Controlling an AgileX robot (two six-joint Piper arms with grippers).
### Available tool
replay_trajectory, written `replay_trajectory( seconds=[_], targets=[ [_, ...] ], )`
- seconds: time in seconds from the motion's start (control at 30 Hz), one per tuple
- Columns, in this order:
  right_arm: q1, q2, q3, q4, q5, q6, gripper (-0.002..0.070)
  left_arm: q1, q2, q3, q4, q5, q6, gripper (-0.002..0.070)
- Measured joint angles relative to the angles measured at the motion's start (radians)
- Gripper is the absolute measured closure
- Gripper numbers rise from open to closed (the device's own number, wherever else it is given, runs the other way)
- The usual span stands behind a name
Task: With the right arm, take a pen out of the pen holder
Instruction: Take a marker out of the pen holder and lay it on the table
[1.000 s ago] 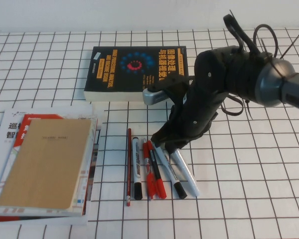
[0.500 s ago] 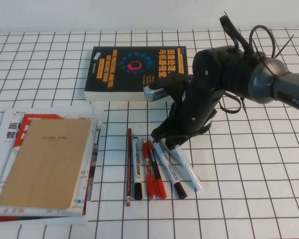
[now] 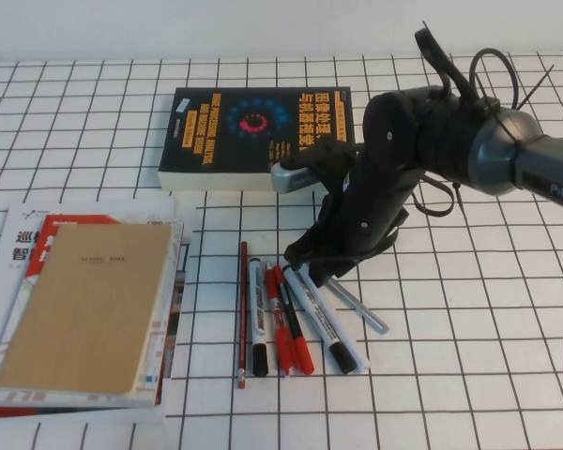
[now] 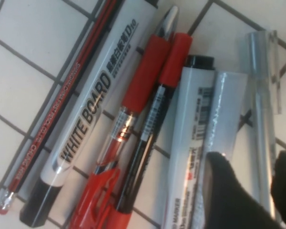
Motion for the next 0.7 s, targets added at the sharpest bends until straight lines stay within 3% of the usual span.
replay_trajectory(
  seconds=[0.37, 0.57, 0.7],
  targets=[
    [0.020, -0.089, 0.010, 0.010, 0.012, 0.002, 0.0475, 0.000, 0.000, 0.000, 0.000, 0.000, 0.000, 0.0679],
    [0.053, -0.340, 0.150, 0.010, -0.016, 0.002, 0.0633, 0.000, 0.000, 0.000, 0.000, 0.000, 0.000, 0.0679],
    [0.054, -0.550, 0.294, 0.010, -0.027, 0.003, 0.0680, 0.000, 0.000, 0.000, 0.000, 0.000, 0.000, 0.0679]
  ],
)
